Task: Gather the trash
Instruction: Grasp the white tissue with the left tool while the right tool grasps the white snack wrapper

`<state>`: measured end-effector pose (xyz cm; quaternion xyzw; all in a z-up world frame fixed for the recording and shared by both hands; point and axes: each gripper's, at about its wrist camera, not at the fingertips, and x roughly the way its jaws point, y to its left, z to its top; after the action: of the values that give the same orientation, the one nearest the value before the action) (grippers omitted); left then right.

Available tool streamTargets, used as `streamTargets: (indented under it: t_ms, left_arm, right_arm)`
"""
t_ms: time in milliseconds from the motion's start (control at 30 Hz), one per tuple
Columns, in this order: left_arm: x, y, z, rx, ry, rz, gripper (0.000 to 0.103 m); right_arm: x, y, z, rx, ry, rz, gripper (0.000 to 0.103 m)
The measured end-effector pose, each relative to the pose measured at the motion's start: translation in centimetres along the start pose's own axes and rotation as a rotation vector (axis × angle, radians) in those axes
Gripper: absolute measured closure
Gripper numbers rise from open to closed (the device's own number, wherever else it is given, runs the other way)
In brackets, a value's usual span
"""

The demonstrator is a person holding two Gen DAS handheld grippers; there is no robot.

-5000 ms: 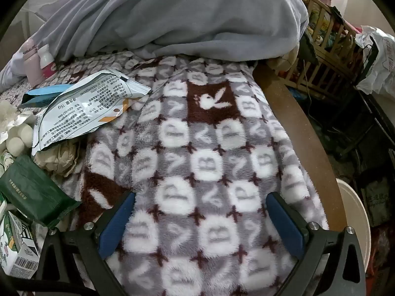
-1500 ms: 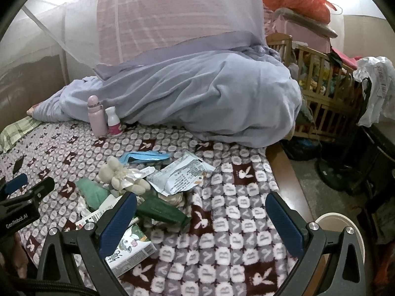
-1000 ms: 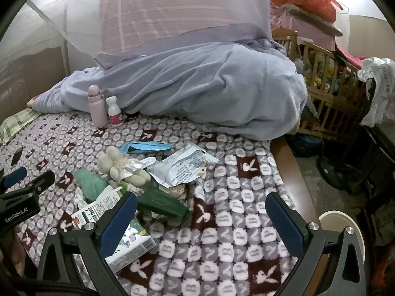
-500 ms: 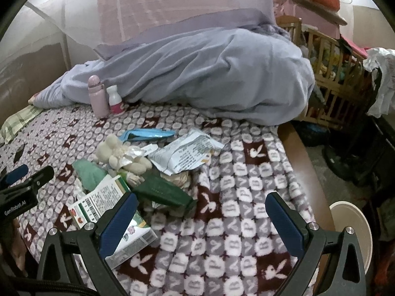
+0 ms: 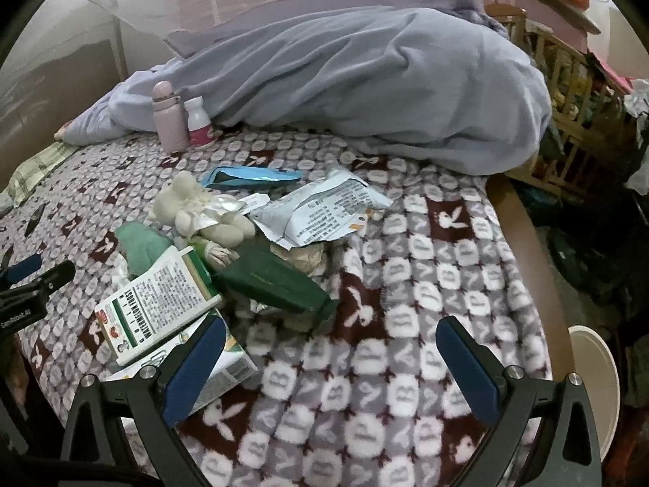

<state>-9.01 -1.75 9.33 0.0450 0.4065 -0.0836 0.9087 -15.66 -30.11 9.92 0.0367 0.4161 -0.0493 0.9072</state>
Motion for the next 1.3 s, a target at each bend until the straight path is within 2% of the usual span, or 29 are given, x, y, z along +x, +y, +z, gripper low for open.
streamTargets:
  t_ms: [233, 333, 433, 533, 600, 633, 667, 733, 767, 800, 833, 900, 933, 1100, 1167, 1200, 1233, 1300]
  left_arm:
    - [1.5, -1.1, 1.6, 0.024, 0.029, -0.054, 0.007]
    - [2.8, -1.9, 2.4, 0.042, 0.067, -0.1, 0.007]
    - [4.6, -2.8, 3.2, 0.054, 0.105, -0.119, 0.007]
    - [6.3, -3.1, 3.8, 0.04, 0.138, -0.139, 0.007]
    - [7.5, -3.3, 4.2, 0.02, 0.159, -0.173, 0.008]
    - [7.8, -3.3, 4.4, 0.012, 0.164, -0.188, 0.015]
    - [8.0, -3.3, 4.5, 0.008, 0.167, -0.196, 0.02]
    - [8.1, -3.0, 4.9, -0.015, 0.178, -0.243, 0.042]
    - [8.1, -2.9, 5.0, -0.023, 0.185, -0.263, 0.048]
    - [8.1, -2.8, 5.0, -0.031, 0.202, -0.301, 0.06]
    - [8.1, -2.8, 5.0, -0.034, 0.212, -0.318, 0.072]
    - [7.8, -2.7, 5.0, -0.042, 0.222, -0.344, 0.087]
    - [7.6, -2.7, 5.0, -0.041, 0.221, -0.345, 0.09]
    - [5.1, -2.1, 4.8, -0.013, 0.161, -0.278, 0.09]
    - [4.5, -1.3, 4.5, -0.018, 0.161, -0.289, 0.088]
    - [4.3, -0.8, 4.2, -0.022, 0.176, -0.304, 0.078]
    - [4.2, -0.4, 3.9, -0.026, 0.185, -0.313, 0.062]
    - [3.8, 0.3, 3.0, -0.047, 0.187, -0.326, 0.047]
  right_arm:
    - [2.9, 0.2, 1.4, 0.004, 0.041, 0.122, 0.003]
    - [4.9, 0.6, 2.0, -0.025, 0.086, 0.151, 0.013]
    - [6.7, 0.2, 2.2, -0.008, 0.123, 0.23, 0.018]
    - [7.7, 0.1, 2.3, 0.01, 0.14, 0.294, 0.033]
    - [8.0, 0.2, 2.1, 0.007, 0.145, 0.307, 0.048]
    - [8.2, 0.4, 2.0, 0.003, 0.149, 0.311, 0.051]
    - [8.2, 0.5, 1.9, 0.001, 0.149, 0.318, 0.059]
    - [7.9, 0.8, 1.8, -0.005, 0.135, 0.32, 0.067]
    - [7.7, 1.0, 1.8, -0.013, 0.127, 0.319, 0.071]
    - [7.5, 1.2, 1.7, -0.023, 0.115, 0.313, 0.075]
    - [7.2, 1.1, 1.7, -0.025, 0.108, 0.312, 0.076]
    - [6.5, 1.1, 1.5, -0.025, 0.094, 0.32, 0.08]
    - [6.0, 1.0, 1.3, -0.023, 0.088, 0.323, 0.08]
    - [3.7, 0.1, 0.8, -0.005, 0.05, 0.33, 0.081]
    - [3.0, -0.2, 0.7, -0.003, 0.039, 0.321, 0.081]
    - [2.7, -0.3, 0.6, 0.0, 0.035, 0.321, 0.081]
    - [2.5, -0.4, 0.6, 0.003, 0.034, 0.32, 0.081]
    - [2.1, -0.6, 0.5, 0.006, 0.03, 0.322, 0.081]
